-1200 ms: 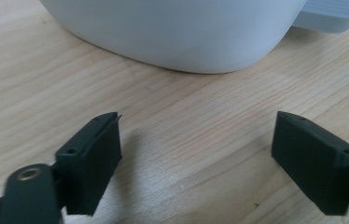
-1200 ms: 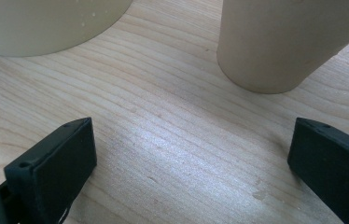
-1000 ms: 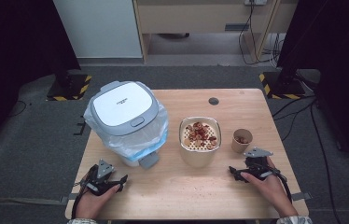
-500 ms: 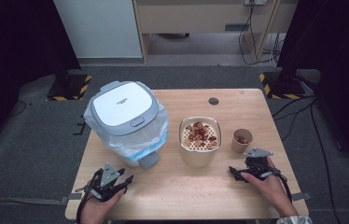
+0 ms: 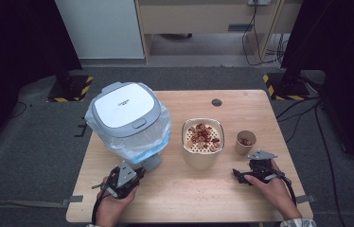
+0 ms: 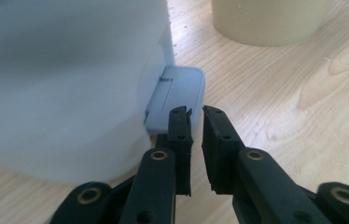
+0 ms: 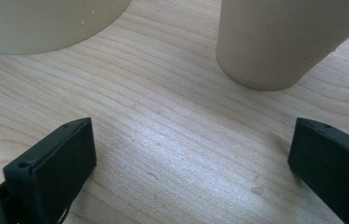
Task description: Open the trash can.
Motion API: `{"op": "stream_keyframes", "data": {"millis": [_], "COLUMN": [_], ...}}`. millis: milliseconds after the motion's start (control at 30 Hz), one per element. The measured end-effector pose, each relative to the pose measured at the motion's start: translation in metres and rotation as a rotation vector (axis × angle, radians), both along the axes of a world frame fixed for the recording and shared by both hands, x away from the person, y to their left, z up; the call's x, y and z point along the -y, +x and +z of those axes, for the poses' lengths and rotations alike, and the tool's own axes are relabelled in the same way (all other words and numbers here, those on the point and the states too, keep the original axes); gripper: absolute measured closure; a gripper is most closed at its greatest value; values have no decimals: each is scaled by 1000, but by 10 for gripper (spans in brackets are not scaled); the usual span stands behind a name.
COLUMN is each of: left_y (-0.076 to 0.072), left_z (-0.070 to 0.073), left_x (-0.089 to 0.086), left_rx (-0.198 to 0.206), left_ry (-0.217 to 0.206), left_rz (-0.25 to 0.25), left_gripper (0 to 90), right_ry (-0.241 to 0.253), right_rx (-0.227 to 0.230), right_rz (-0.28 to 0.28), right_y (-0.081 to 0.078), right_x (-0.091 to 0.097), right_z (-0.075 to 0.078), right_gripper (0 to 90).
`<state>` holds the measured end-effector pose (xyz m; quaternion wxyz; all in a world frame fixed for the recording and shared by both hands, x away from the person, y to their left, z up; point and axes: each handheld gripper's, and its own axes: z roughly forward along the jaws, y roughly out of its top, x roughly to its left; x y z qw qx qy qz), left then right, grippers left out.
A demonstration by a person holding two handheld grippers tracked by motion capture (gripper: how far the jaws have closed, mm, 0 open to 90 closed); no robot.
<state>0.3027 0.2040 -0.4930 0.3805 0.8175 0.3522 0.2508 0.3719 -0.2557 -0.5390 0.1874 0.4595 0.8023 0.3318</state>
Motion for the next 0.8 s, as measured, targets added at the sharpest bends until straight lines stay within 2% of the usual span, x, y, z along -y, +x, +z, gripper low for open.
{"op": "stream_keyframes", "data": {"millis": [33, 67, 133, 167, 267, 300, 333, 367, 667, 733, 800], "left_y": [2, 2, 8, 11, 19, 23, 21, 22, 32, 33, 34], "left_z": [-2, -2, -4, -4, -6, -8, -11, -12, -17, -19, -19], "left_x": [5, 5, 12, 14, 18, 20, 24, 24, 27, 27, 27], "left_rx": [2, 2, 19, 24, 33, 41, 7, 3, 18, 20, 25], "left_ry": [18, 18, 58, 76, 77, 104, 50, 47, 75, 63, 69], "left_rz": [1, 1, -4, -24, -22, -22, 17, 28, 15, 27, 30], "left_gripper": [819, 822, 824, 824, 824, 824, 824, 823, 822, 822, 823], "right_ry": [0, 0, -1, -1, 0, 0, 0, 1, 1, 1, 1], "right_rx": [-1, -1, -1, -1, 0, 0, 0, 0, 0, 0, 0], "right_rz": [-1, -1, 1, 0, 1, 2, 3, 3, 4, 4, 4], "right_y": [0, 0, 0, 0, -1, -1, -1, -1, -1, -1, -1], "right_x": [0, 0, 0, 0, 0, 0, 0, 0, 0, 0, 0], "right_z": [0, 0, 0, 0, 0, 0, 0, 0, 0, 0, 0], "right_gripper": [14, 14, 14, 14, 14, 14, 14, 14, 14, 14, 14]}}
